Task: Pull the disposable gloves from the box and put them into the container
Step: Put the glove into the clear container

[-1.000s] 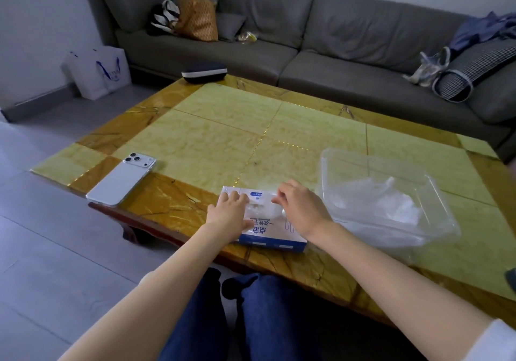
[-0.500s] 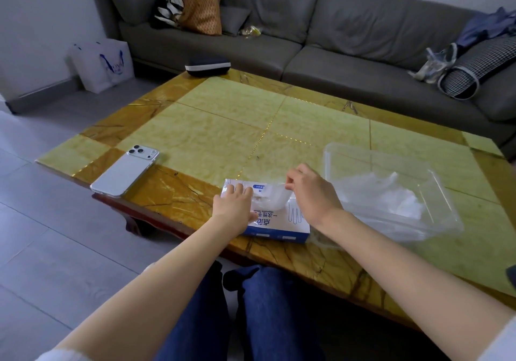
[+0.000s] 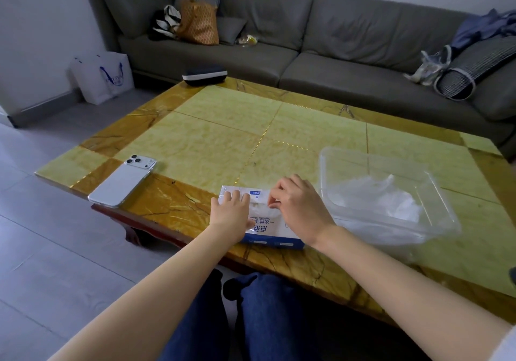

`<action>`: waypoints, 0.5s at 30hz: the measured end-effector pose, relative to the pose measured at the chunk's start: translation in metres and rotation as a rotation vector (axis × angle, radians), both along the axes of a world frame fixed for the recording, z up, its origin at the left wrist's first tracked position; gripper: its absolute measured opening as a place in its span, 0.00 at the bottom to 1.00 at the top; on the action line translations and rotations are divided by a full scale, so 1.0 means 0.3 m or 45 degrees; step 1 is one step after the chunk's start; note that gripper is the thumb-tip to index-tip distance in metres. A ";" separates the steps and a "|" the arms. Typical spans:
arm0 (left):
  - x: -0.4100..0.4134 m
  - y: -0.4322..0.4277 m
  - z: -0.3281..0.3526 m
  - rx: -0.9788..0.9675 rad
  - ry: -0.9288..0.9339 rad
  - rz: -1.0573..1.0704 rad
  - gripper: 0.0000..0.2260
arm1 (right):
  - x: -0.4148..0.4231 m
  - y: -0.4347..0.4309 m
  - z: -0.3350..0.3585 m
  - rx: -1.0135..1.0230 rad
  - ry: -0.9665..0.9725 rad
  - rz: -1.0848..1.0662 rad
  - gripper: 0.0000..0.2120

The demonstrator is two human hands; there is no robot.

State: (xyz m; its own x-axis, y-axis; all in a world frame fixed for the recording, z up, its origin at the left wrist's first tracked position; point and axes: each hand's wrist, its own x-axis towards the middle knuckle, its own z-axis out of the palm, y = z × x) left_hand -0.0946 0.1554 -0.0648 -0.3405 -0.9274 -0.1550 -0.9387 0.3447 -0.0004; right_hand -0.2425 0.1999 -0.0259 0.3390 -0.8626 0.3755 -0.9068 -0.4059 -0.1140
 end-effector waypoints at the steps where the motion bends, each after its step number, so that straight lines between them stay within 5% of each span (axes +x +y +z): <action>1: 0.002 0.000 0.001 -0.006 0.018 -0.003 0.24 | -0.006 0.004 0.002 0.002 0.000 0.025 0.07; 6: 0.026 0.013 0.006 0.040 0.341 0.008 0.22 | -0.022 0.014 0.008 0.125 -0.010 0.061 0.01; 15: -0.057 0.079 0.028 -0.116 0.804 -0.332 0.16 | -0.044 0.048 -0.015 0.345 0.044 -0.069 0.12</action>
State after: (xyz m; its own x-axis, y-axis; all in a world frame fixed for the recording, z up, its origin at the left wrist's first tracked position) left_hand -0.1117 0.1792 -0.0565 -0.5539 -0.8027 0.2210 -0.6548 0.5840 0.4797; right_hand -0.2557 0.2143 -0.0304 0.2983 -0.9472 0.1178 -0.9314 -0.3159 -0.1807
